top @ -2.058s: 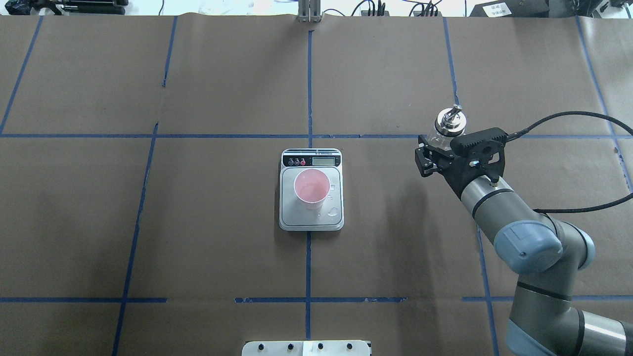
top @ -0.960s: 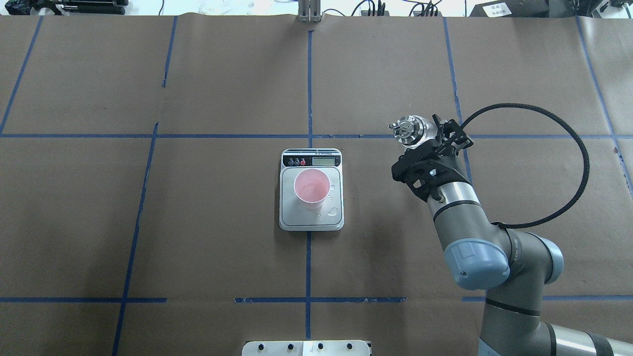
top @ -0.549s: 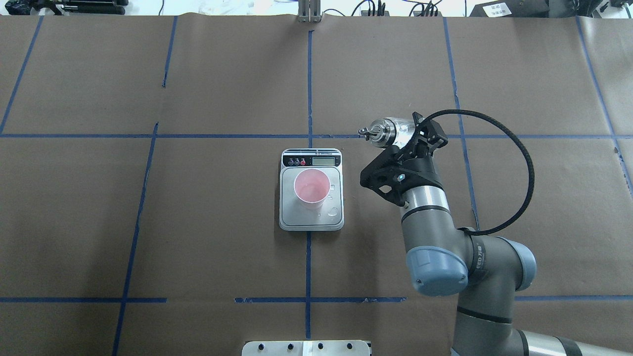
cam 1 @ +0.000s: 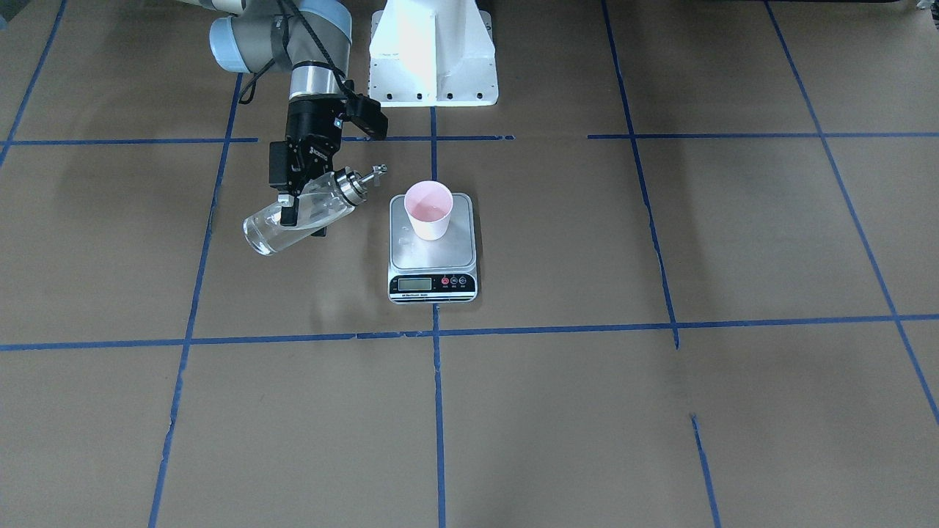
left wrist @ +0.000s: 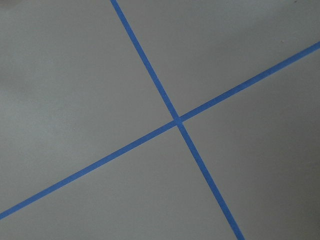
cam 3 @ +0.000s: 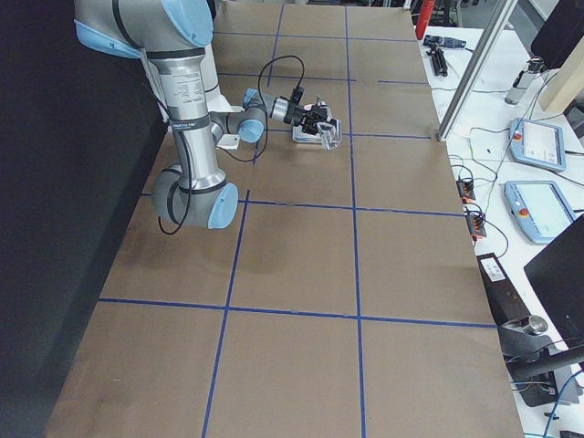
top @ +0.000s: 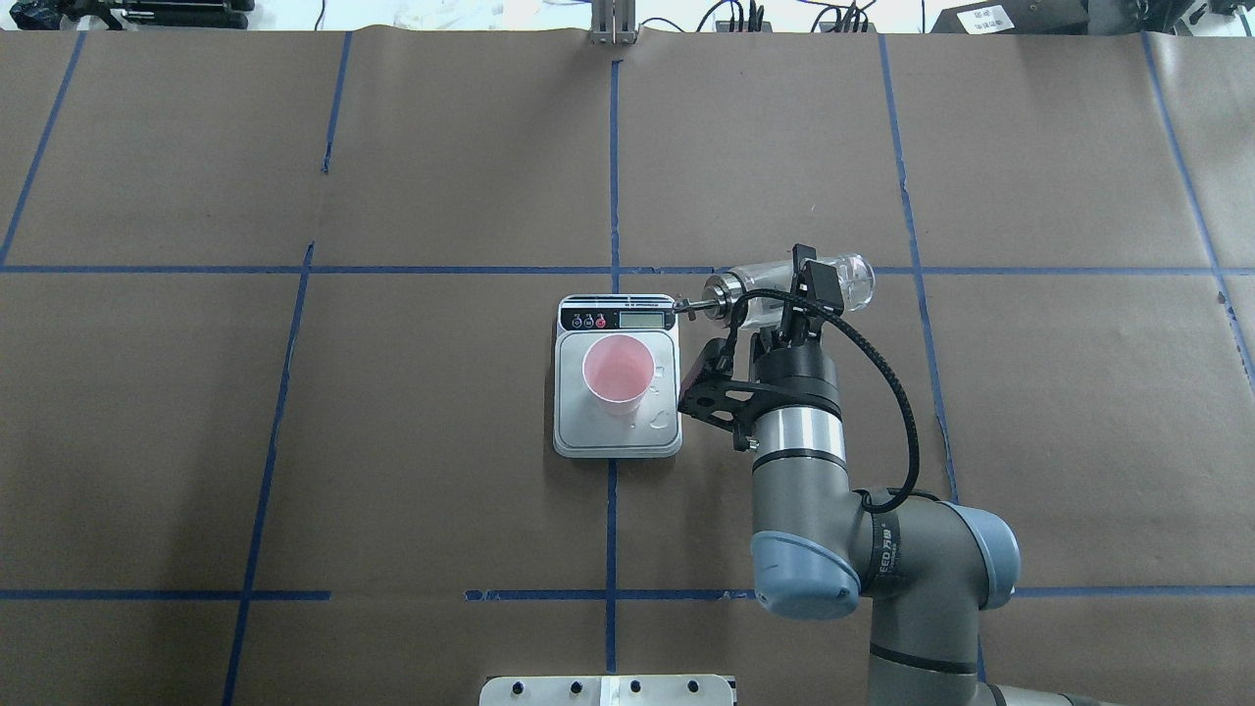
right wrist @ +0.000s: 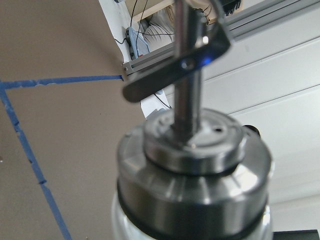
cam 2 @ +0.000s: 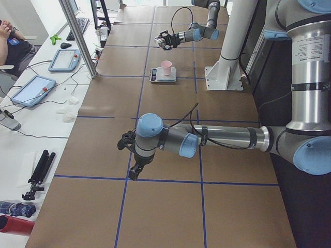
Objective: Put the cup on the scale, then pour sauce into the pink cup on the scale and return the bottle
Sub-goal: 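Carry the bottle with the right gripper over the pink cup and tilt it, then hold the tilted bottle spout over the pink cup with the right gripper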
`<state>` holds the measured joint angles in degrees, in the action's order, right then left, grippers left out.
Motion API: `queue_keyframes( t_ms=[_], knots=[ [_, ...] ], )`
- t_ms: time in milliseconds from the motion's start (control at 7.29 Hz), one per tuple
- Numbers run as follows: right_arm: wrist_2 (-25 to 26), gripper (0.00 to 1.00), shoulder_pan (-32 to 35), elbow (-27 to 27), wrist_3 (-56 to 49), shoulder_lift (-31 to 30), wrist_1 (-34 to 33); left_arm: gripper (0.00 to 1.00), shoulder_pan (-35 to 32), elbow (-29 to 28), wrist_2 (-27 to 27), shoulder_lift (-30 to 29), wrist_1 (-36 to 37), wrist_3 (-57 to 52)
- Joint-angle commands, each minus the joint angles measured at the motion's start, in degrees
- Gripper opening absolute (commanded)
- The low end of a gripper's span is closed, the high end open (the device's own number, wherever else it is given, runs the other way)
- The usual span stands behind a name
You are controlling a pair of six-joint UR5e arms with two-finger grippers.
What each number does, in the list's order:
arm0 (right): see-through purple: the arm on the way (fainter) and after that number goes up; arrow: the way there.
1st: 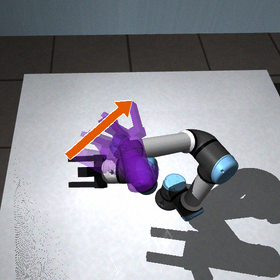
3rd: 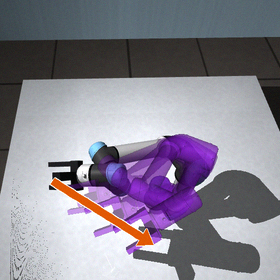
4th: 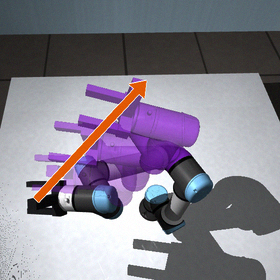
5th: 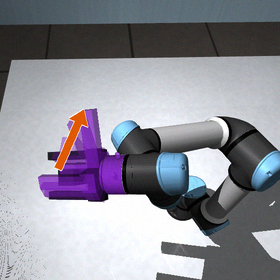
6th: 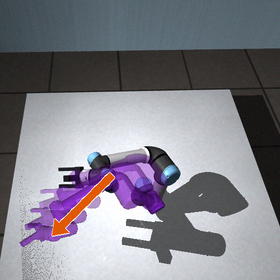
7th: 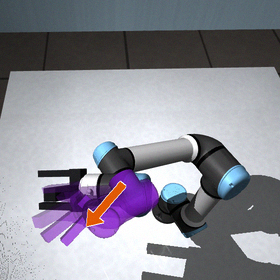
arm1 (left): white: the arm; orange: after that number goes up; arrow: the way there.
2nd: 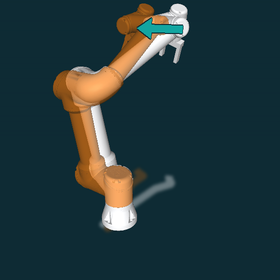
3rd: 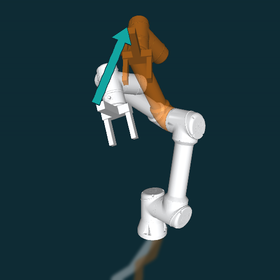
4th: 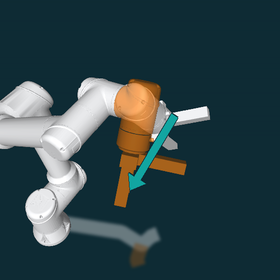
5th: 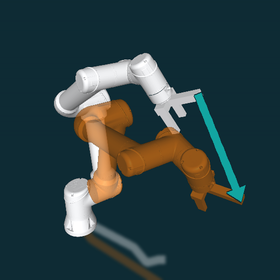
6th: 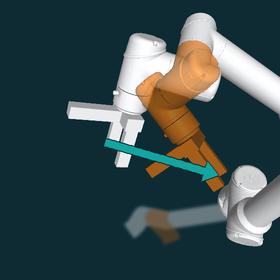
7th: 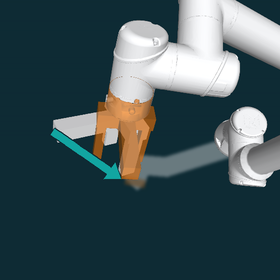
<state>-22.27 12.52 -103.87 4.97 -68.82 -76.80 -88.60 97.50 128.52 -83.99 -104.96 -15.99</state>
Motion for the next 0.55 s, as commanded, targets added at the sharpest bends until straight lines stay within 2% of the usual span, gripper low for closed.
queue_keyframes(
  t_ms=[0, 412],
  knots=[
    [3.80, 0.00, -0.13, 1.03, -7.50, 0.61, -1.06, 1.00, 0.01, -0.12, -0.11, -0.04, 0.02, -0.01],
    [7.92, 0.00, -0.57, 3.49, -7.95, 2.98, -8.42, 1.00, 0.01, -0.91, -0.11, -0.83, 0.11, -0.01]
  ],
)
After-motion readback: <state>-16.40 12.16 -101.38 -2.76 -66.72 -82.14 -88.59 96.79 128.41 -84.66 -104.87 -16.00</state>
